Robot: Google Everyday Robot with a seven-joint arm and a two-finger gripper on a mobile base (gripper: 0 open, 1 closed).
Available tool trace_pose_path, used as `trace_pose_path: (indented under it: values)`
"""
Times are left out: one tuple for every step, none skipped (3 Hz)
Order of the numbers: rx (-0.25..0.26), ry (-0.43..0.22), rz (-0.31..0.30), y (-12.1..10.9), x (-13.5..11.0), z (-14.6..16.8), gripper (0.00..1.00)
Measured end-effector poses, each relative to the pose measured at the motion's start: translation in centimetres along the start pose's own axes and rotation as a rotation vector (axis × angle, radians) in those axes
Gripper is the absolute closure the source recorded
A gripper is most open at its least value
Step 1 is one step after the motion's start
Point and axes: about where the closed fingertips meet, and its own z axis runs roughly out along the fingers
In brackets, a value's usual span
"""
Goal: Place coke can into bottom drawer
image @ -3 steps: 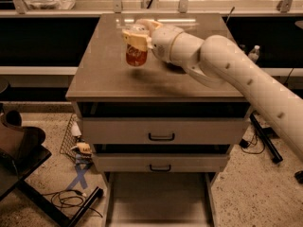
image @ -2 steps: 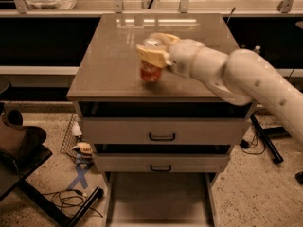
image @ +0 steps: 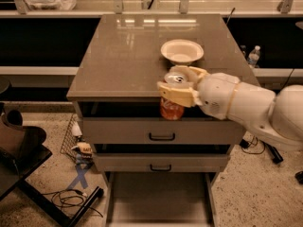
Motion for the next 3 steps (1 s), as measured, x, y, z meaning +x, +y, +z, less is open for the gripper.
trace_pose_path:
  values:
    - [0.019,0.016,0.023,1.5,2.9,-4.8,1.00]
    - [-0.020,-0.029,0.019,3.9,6.7,-3.6,1.00]
    - [0.003,-0.060,0.037,3.1,8.5,-3.0,1.00]
